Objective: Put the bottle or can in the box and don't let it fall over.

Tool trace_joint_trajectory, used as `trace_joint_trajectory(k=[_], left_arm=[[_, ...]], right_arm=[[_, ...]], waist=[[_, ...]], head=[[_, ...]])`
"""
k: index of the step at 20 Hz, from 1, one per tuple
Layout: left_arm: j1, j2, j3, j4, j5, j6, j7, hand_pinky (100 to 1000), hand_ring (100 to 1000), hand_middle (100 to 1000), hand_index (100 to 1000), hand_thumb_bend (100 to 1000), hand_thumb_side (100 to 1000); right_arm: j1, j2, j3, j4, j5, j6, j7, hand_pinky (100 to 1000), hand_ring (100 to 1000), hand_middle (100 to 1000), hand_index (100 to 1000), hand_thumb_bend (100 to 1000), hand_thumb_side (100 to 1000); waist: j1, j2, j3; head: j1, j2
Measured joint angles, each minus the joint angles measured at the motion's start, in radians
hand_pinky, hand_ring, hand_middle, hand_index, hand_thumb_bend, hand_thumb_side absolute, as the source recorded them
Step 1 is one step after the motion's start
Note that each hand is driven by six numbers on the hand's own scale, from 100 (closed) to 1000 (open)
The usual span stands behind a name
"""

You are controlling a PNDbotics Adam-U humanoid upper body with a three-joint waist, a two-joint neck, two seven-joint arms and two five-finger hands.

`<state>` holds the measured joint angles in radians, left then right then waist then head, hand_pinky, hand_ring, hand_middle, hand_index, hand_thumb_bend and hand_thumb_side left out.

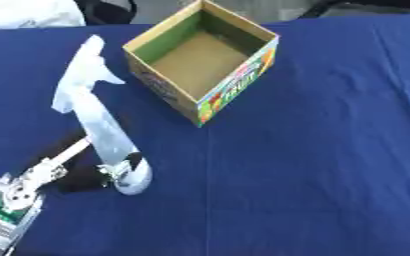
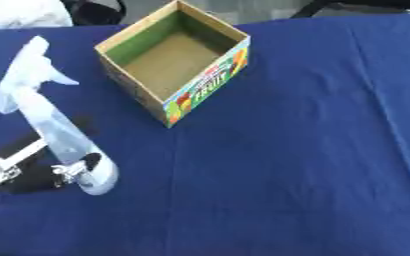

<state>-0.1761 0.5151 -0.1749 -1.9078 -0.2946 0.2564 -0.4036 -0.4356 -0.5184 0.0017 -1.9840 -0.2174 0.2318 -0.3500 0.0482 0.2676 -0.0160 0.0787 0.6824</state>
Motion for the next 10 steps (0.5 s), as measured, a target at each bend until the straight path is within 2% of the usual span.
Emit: trace_joint_trajectory(k=[9,10], left_arm=[[-0.001,0.004,-0.015,0.016,-0.023,-0.006,0.001,1000,1000,1000,887,279,571],[-0.001,0.004,-0.016,0.017,-0.024,-0.007,0.002,1000,1000,1000,873,230,501]], right_arm=[[0.0,0.0,0.0,0.0,-0.003,0.0,0.0,1000,948,1000,961,100,470],[0.0,0.0,0.0,0.0,-0.003,0.0,0.0,1000,947,1000,961,100,470]], waist=[[0.001,0.0,0.0],[0.001,0.0,0.0]], head=[[0.003,0.0],[0.004,0.0]])
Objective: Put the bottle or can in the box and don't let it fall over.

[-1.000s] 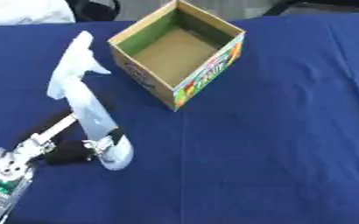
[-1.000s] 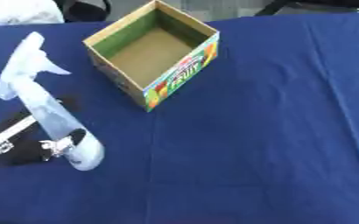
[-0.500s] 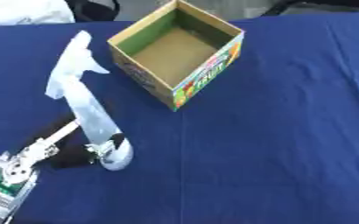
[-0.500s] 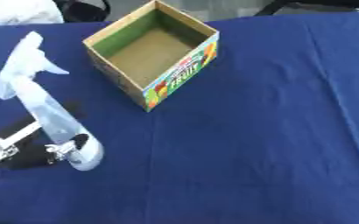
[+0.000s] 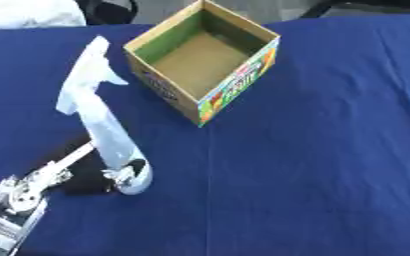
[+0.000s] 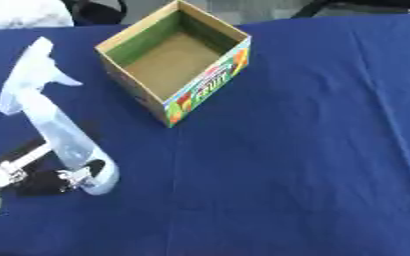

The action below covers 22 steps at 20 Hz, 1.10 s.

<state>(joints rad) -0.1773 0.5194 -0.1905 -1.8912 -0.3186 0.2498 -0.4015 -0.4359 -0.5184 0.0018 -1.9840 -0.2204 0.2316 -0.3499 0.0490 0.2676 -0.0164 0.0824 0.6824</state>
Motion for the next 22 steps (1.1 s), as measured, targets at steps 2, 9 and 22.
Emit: trace_joint_trajectory(k=[2,9,22], left_arm=[[0.0,0.0,0.0,0.005,-0.001,0.005,0.009,1000,1000,1000,858,206,441],[0.0,0.0,-0.009,0.023,-0.003,0.027,0.105,1000,1000,1000,817,169,346],[-0.004,-0.003,-0.034,0.058,0.086,0.096,0.309,1000,1000,1000,604,100,310]], right_arm=[[0.0,0.0,0.0,0.0,0.0,0.0,0.0,1000,947,1000,961,100,470],[-0.001,0.0,0.002,0.0,-0.001,0.0,0.0,1000,947,1000,961,100,470],[-0.003,0.0,0.005,0.0,-0.002,-0.002,0.003,1000,948,1000,961,100,470]], waist=[[0.001,0.0,0.0],[0.004,-0.001,0.001],[0.005,-0.002,0.001]], head=[[0.0,0.0],[0.004,0.0],[0.004,0.0]])
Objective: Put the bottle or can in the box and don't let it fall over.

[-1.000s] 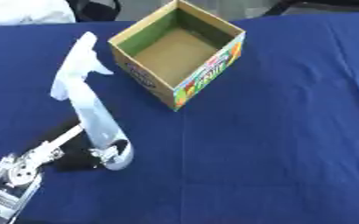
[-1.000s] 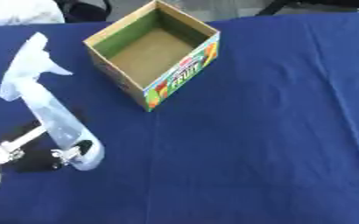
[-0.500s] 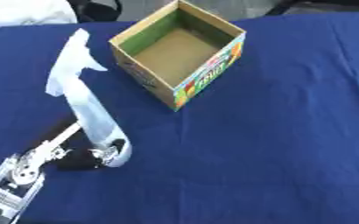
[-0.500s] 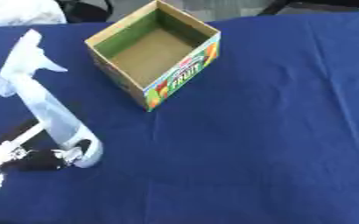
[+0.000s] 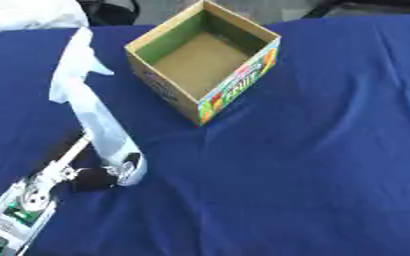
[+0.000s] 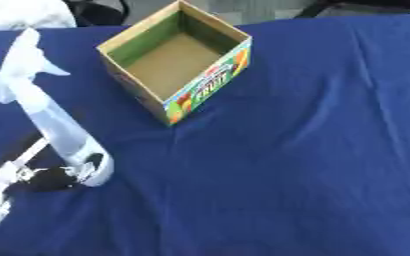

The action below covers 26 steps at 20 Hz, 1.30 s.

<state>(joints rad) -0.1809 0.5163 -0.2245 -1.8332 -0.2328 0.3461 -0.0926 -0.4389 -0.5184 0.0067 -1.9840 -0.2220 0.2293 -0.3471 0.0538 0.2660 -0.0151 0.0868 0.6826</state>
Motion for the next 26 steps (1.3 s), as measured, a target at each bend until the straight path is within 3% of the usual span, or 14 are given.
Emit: trace_joint_trajectory(k=[11,24,26], left_arm=[[0.007,-0.002,-0.004,-0.015,0.151,0.022,0.078,1000,1000,1000,451,100,383],[-0.006,0.004,0.017,-0.104,0.223,-0.002,0.085,1000,1000,1000,329,100,448],[-0.008,0.004,0.019,-0.108,0.23,-0.005,0.093,1000,1000,1000,274,100,459]], right_arm=[[0.0,0.0,0.0,0.0,0.0,0.0,0.0,1000,948,1000,962,100,470],[0.0,0.0,0.0,0.0,0.0,0.0,0.0,1000,947,1000,962,100,470],[0.0,0.0,0.0,0.0,0.0,0.0,0.0,1000,947,1000,963,100,470]], waist=[[0.0,0.0,0.0],[0.0,0.0,-0.001],[0.0,0.0,-0.001]], head=[[-0.001,0.0],[-0.006,0.0],[-0.006,0.0]])
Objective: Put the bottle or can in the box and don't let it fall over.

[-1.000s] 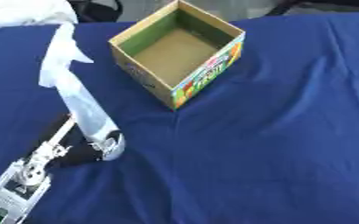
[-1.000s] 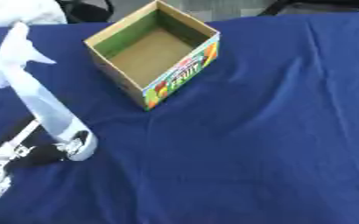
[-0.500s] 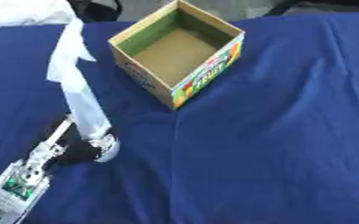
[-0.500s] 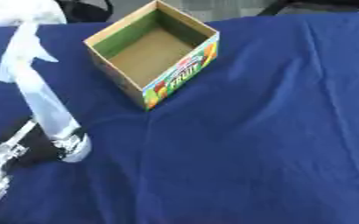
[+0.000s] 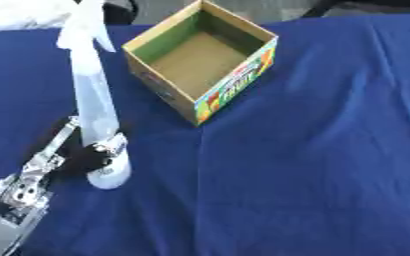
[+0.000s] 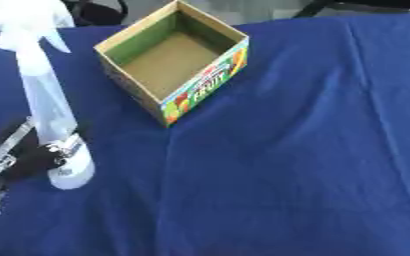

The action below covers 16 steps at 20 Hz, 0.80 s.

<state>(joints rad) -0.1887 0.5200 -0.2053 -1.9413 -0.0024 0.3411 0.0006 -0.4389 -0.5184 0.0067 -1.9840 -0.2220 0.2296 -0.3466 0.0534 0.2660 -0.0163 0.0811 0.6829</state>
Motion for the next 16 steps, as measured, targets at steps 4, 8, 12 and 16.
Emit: trace_joint_trajectory(k=[4,8,12,16], left_arm=[[-0.008,0.0,0.001,-0.001,0.009,-0.007,0.023,1000,1000,1000,254,100,478],[-0.033,0.0,0.008,-0.017,0.015,-0.019,0.045,1000,1000,1000,237,100,522],[-0.091,0.009,0.021,-0.033,0.028,-0.037,0.067,1000,1000,1000,237,100,565],[-0.181,0.009,0.036,-0.037,0.051,-0.06,0.09,1000,1000,1000,232,100,629]], right_arm=[[0.0,0.0,0.0,0.0,0.0,0.0,0.0,1000,947,1000,963,100,470],[0.0,0.0,0.0,0.0,-0.003,0.0,0.0,1000,946,1000,962,100,470],[0.0,0.0,0.0,0.0,-0.003,0.0,0.0,1000,946,1000,962,100,470],[0.0,0.0,0.0,0.0,-0.003,0.0,0.0,1000,946,1000,962,100,470]], waist=[[0.0,0.0,-0.001],[0.0,0.0,-0.001],[0.0,0.0,-0.003],[0.0,0.0,-0.01]], head=[[-0.001,0.0],[-0.003,0.0],[-0.004,0.0],[-0.006,0.0]])
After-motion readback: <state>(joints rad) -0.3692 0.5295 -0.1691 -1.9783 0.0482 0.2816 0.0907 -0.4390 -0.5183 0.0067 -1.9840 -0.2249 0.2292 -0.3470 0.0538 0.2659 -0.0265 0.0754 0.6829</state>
